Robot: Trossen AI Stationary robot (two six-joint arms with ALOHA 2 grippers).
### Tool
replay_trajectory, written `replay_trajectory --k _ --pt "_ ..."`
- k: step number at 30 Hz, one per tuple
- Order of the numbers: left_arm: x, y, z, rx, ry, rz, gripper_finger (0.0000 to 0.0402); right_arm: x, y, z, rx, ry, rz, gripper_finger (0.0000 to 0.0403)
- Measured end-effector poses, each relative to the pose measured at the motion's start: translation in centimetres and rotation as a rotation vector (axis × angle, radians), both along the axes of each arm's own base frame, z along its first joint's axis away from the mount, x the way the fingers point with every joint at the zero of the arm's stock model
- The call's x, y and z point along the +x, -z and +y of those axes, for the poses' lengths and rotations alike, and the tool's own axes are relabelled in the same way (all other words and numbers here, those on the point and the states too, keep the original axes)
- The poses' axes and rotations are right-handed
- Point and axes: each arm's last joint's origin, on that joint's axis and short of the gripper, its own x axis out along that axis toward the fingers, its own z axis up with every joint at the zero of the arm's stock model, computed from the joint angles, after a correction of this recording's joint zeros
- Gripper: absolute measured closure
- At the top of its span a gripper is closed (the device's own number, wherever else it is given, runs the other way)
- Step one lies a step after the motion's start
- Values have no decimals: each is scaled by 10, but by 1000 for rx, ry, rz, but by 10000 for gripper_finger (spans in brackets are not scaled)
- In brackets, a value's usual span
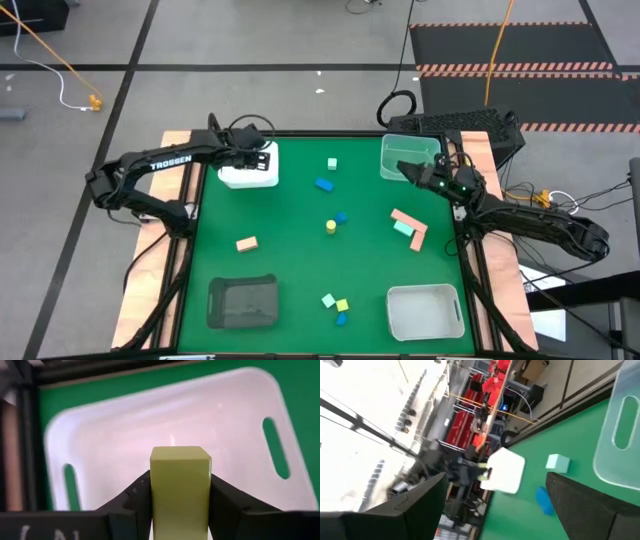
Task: Sort & place blocks by color
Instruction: Put the top left green block into the white bin, then put the top light brown block into the transparent bin
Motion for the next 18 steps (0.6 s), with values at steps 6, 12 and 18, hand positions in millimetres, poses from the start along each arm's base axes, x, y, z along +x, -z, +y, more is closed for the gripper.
replay_trajectory --k 6,12,18 --pt "-3 20 -1 0 -40 -42 266 -1 -1 -2 45 71 -40 76" --pt "-4 22 -1 11 -51 -47 191 -2 5 -3 102 127 0 76" --pt "-3 21 -1 13 -77 -58 153 -1 4 -2 92 84 -12 76"
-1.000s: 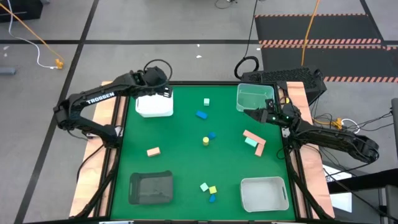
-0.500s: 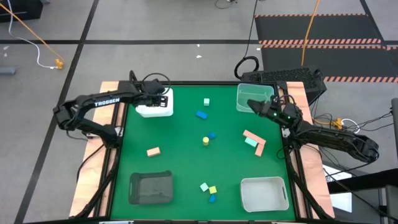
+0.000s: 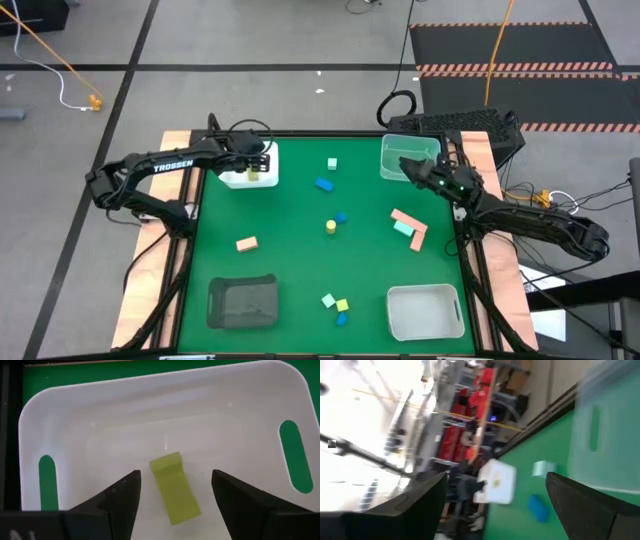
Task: Sort & place blocks by color
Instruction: Put the top light brown block into the transparent bin
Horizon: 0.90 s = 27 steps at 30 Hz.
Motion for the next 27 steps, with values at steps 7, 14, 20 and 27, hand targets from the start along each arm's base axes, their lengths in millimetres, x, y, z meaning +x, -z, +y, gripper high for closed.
replay_trajectory --k 7,14,20,27 --pt "14 -13 -4 27 61 -57 148 -2 -16 -1 -77 77 -146 76" --pt "44 -36 -23 114 206 -187 147 -6 -34 1 -179 81 -309 76" --pt "70 -57 -46 190 331 -340 147 -9 -59 7 -423 21 -383 76" --pt "90 -76 -72 249 436 -497 147 -2 -99 6 -543 -35 -375 65"
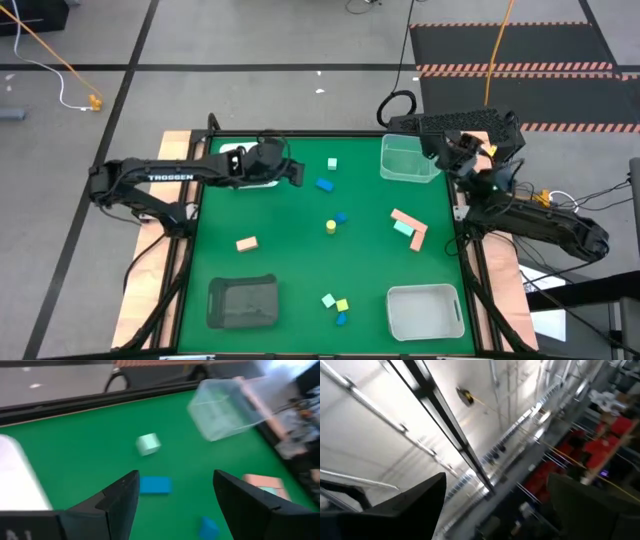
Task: Sort & place blocks by color
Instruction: Put the top light brown block into the transparent bin
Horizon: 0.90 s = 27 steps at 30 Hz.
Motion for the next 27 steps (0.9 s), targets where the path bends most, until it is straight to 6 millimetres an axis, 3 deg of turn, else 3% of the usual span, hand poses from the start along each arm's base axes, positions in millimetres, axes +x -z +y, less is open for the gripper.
replay_trajectory --k 3,7,11,14,20,27 --pt "7 -8 -9 24 42 -70 147 11 -12 -3 -12 9 162 67" --pt "13 -16 -19 52 87 -147 146 24 -21 -6 -12 40 522 73" --pt "15 -19 -26 55 107 -186 147 27 -15 -3 5 0 875 73" --pt "16 -20 -28 58 116 -192 147 27 1 4 46 -72 1056 73" --pt "16 -20 -29 67 124 -184 147 33 24 25 149 -248 1267 74" --pt "14 -22 -29 65 132 -190 147 52 41 48 -29 -341 1437 74"
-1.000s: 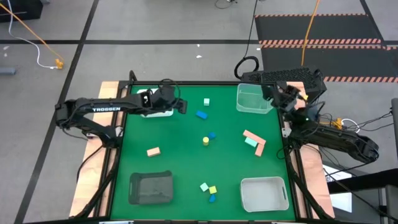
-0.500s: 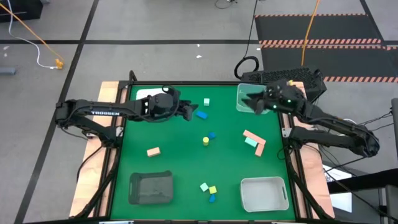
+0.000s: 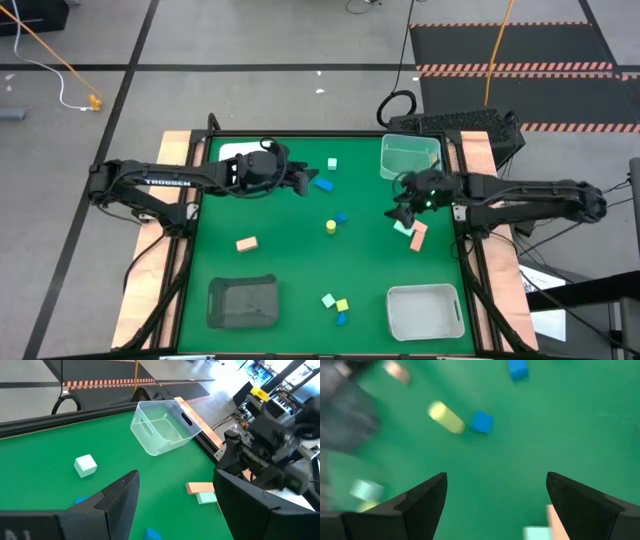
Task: Sort & place blocks by color
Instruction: Put the top light brown block into the transparent bin
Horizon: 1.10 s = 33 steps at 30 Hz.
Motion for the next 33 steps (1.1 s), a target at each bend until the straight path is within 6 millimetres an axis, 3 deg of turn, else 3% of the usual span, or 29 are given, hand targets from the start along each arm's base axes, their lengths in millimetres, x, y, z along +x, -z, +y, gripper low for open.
replay_trajectory --k 5,17,28,33 --pt "-3 -5 -2 -9 42 -19 147 11 19 5 -195 -44 170 74" --pt "-22 -20 -8 -9 60 -30 147 20 64 4 -185 47 533 74" --pt "-31 -31 -9 26 71 -57 147 30 86 5 -138 69 610 77" --pt "-31 -30 -11 15 74 -55 147 33 96 4 -132 77 665 118"
